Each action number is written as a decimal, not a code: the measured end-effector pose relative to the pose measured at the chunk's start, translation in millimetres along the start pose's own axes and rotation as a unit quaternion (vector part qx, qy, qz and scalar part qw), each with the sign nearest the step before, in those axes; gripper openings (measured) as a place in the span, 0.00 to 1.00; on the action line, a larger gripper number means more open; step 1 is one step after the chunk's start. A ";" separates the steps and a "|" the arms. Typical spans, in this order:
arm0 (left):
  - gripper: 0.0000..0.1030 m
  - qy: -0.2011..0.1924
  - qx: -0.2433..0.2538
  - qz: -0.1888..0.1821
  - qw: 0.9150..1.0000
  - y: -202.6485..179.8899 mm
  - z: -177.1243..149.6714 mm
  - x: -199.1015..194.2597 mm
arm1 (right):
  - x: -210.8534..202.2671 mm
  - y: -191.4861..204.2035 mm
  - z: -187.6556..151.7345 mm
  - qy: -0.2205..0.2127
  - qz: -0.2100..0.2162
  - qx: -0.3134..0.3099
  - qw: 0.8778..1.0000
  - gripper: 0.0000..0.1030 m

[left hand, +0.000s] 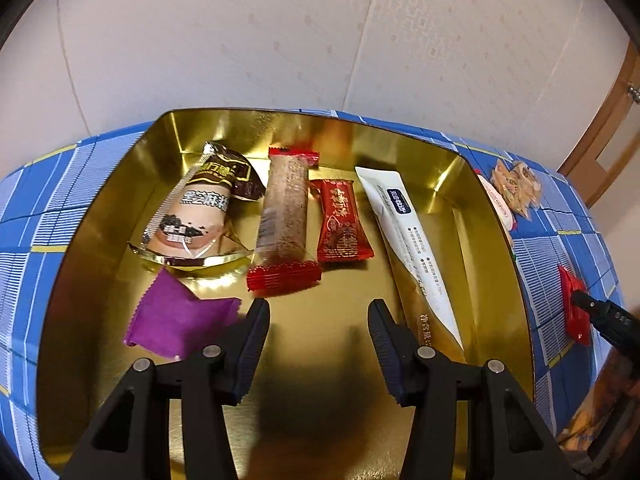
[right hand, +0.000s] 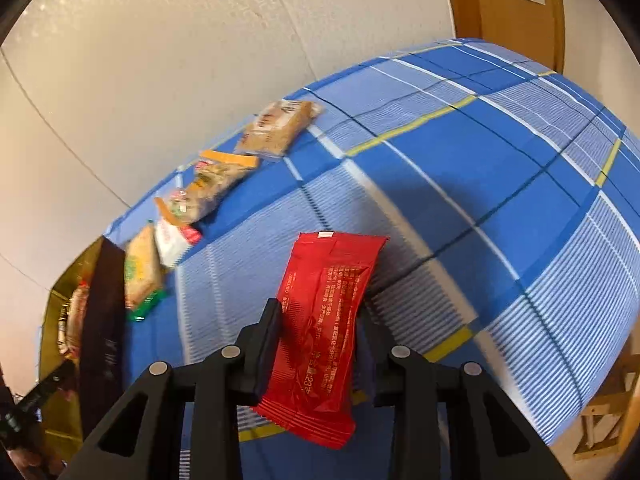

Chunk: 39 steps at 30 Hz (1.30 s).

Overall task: Organize snacks
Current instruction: 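Carry the red wafer bag into the tray and open the right gripper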

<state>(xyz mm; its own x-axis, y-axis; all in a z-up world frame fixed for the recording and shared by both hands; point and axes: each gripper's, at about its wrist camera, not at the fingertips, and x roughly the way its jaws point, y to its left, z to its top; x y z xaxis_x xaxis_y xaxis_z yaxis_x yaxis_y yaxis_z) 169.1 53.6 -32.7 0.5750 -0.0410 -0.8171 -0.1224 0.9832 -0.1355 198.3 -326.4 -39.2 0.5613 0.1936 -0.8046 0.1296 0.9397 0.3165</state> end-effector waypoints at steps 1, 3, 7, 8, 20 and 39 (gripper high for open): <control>0.50 -0.001 0.001 -0.001 1.000 -0.9 0.4 0.3 | -2.0 4.1 -0.2 -0.004 0.004 -0.004 1.000 0.34; 0.50 -0.001 0.004 -0.001 1.000 -2.9 0.6 1.0 | -7.8 17.1 -0.9 -0.015 0.018 -0.015 1.000 0.34; 0.50 0.004 0.006 -0.011 1.000 -3.5 1.5 2.1 | -17.3 53.2 -6.1 -0.036 0.051 -0.053 0.997 0.34; 0.50 0.007 0.004 -0.016 1.000 -3.1 2.0 3.1 | -20.3 66.3 -8.1 -0.043 0.067 -0.067 0.995 0.34; 0.52 0.027 -0.014 -0.024 0.999 7.9 4.2 6.9 | -24.8 199.1 -27.4 -0.057 0.122 -0.215 0.967 0.34; 0.55 0.024 -0.027 -0.026 0.999 13.4 6.1 5.8 | 22.1 252.1 -34.1 -0.024 0.035 -0.284 0.958 0.39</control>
<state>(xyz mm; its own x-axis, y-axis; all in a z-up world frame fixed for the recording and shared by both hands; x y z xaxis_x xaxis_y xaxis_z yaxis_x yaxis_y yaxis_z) 175.7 67.6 -35.8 0.5423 -0.1019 -0.8340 -0.1368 0.9686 -0.2074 215.4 -75.6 5.7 0.5908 0.2604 -0.7636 -0.3675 0.9295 0.0327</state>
